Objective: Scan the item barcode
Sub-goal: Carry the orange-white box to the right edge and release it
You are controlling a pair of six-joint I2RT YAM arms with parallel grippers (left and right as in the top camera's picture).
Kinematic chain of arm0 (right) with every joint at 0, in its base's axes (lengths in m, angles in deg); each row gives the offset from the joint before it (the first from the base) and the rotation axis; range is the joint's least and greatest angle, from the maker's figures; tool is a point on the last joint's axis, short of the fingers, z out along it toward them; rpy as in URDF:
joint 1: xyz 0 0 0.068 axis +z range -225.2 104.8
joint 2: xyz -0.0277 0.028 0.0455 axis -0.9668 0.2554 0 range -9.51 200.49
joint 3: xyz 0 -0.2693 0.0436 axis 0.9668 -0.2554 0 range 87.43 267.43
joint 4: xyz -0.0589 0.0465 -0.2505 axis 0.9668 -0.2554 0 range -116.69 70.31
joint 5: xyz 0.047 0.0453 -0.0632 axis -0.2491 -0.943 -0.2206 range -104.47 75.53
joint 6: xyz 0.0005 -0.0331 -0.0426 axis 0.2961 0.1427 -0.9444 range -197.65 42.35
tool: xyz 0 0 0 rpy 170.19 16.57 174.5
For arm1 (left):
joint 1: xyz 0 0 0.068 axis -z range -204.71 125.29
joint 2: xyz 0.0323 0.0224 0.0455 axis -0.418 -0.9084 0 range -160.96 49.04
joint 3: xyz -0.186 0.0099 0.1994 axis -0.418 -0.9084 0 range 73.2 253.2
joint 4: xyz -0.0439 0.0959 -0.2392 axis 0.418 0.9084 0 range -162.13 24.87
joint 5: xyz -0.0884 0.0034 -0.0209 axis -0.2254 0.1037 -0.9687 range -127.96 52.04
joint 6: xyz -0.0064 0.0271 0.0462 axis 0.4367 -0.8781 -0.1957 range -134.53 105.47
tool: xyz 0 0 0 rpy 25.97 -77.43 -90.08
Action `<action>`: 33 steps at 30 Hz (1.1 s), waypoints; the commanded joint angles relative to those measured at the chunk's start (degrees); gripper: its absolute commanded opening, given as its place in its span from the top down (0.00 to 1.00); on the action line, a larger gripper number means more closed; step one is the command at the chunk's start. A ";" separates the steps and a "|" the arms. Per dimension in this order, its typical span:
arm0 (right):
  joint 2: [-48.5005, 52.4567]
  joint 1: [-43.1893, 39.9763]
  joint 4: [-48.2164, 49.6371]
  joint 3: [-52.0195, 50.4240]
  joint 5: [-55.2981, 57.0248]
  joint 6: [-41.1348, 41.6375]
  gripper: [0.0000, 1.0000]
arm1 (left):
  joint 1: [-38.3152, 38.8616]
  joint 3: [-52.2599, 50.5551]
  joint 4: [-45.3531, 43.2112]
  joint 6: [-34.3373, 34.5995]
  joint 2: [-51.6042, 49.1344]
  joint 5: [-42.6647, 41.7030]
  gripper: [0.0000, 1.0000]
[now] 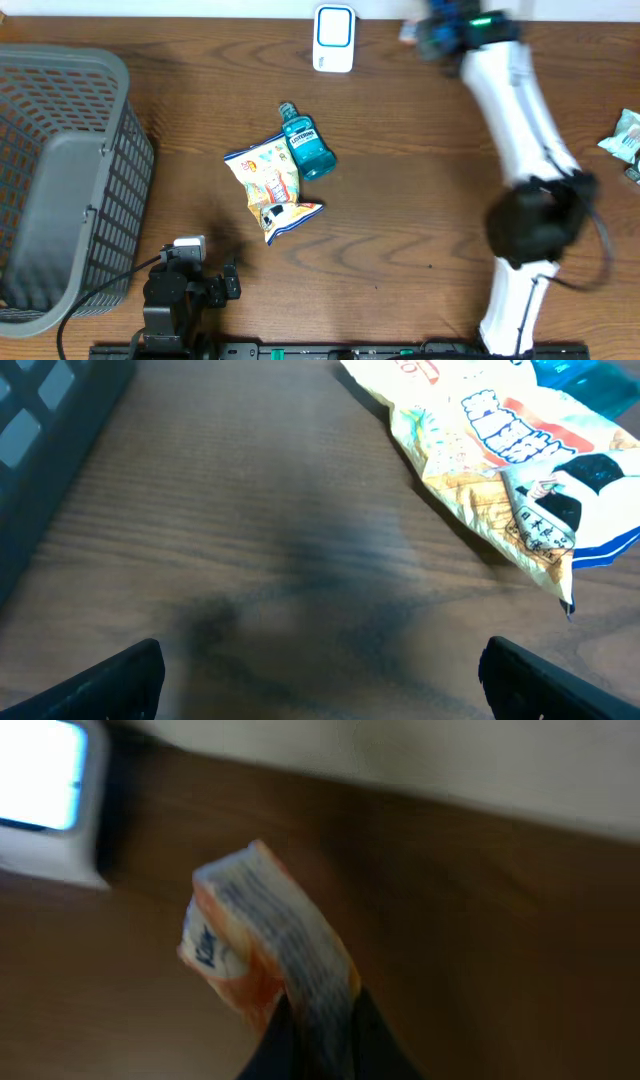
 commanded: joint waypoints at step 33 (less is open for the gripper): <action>-6.03 -44.76 -6.93 -19.89 -18.97 20.50 0.01 | 0.20 -0.28 1.18 -0.55 0.15 0.72 0.02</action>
